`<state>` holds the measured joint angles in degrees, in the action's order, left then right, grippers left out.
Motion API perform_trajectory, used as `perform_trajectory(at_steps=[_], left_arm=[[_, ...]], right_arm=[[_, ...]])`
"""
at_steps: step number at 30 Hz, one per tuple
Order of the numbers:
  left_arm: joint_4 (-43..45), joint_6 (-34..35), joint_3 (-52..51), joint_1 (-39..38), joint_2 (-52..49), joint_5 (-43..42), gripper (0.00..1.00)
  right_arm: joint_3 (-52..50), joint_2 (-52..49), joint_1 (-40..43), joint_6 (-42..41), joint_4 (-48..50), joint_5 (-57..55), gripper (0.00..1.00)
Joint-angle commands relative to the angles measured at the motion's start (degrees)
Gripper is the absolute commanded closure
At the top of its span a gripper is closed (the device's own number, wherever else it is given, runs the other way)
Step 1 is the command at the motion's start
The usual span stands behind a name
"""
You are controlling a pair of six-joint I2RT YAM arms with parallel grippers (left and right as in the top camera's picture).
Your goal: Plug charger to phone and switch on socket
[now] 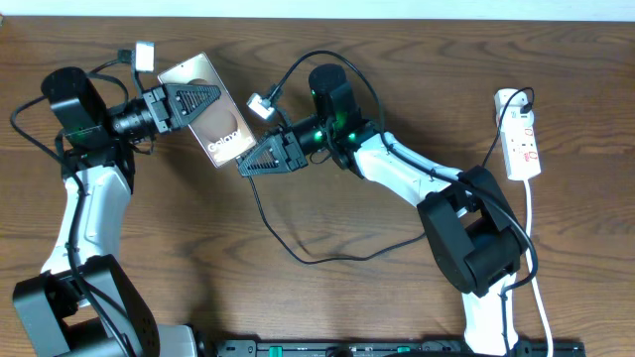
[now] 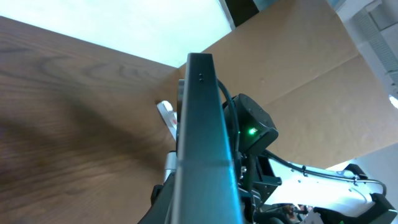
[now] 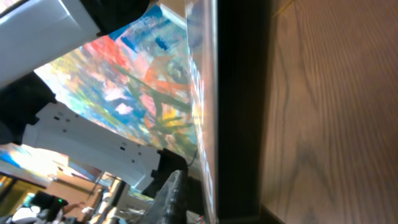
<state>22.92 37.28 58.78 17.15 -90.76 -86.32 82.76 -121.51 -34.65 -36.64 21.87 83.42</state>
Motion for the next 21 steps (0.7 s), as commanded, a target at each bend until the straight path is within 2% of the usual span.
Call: perform_trajectory(at_steps=[1, 2, 6, 7, 18, 21], left_arm=[[-0.1, -0.7, 0.1, -0.8, 0.2, -3.7, 0.93], [-0.1, -0.7, 0.1, -0.8, 0.2, -3.7, 0.93], [-0.1, -0.7, 0.1, -0.5, 0.2, -3.7, 0.93], [-0.1, -0.7, 0.1, -0.4, 0.2, -3.7, 0.93], [-0.2, -1.4, 0.1, 2.6, 0.2, -3.7, 0.93], [-1.8, -1.5, -0.6, 4.6, 0.2, -1.4, 0.93]], right_arm=[[0.8, -0.2, 1.2, -0.2, 0.2, -1.8, 0.67], [0.8, -0.2, 1.2, -0.2, 0.2, -1.7, 0.59], [0.8, -0.2, 1.5, -0.2, 0.2, -1.2, 0.05], [0.8, -0.2, 1.5, -0.2, 0.2, -1.1, 0.01], [0.8, -0.2, 2.3, -0.2, 0.2, -0.7, 0.01], [0.8, -0.2, 3.6, -0.2, 0.2, 0.2, 0.01]])
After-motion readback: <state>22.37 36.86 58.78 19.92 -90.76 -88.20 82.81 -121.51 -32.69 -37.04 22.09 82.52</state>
